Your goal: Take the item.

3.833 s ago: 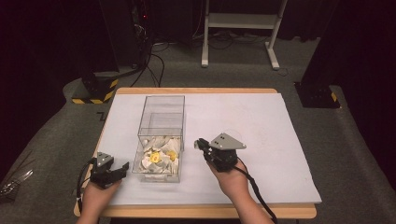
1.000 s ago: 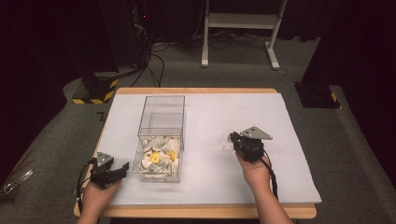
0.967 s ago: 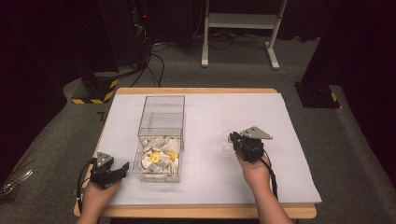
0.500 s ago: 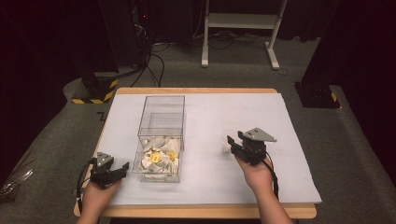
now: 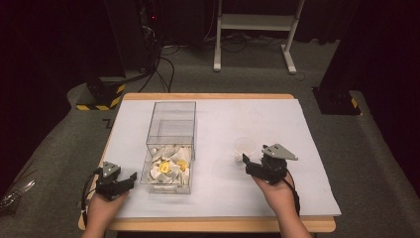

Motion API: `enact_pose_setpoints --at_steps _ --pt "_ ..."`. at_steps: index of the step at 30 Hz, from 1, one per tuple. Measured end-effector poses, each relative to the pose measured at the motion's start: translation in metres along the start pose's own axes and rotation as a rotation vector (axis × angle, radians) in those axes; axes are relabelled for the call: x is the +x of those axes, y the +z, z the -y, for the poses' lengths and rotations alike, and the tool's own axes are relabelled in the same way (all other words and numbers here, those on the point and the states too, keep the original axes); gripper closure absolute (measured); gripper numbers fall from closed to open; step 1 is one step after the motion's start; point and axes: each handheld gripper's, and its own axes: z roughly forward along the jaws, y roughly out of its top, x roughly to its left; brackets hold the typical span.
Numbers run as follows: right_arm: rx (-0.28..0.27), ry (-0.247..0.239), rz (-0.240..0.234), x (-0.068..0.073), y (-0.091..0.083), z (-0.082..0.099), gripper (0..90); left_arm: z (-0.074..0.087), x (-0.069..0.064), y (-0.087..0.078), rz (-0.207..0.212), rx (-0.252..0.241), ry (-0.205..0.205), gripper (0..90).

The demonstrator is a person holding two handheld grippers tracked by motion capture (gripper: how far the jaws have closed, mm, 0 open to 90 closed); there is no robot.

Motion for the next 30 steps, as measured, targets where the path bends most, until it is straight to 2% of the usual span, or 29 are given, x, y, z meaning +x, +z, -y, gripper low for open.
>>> enact_pose_setpoints --at_steps 20,24,30 --pt "0.114 0.025 0.031 -0.012 0.006 0.053 18.4 0.000 -0.001 0.000 -0.009 -0.001 -0.002 32.0" --pt "0.158 0.040 0.038 -0.013 0.010 0.061 17.2 0.000 -0.001 0.000 -0.008 0.000 -0.002 32.0" --pt "0.218 0.033 0.059 -0.012 0.014 0.070 16.7 0.000 -0.001 0.000 -0.002 0.001 -0.003 31.4"
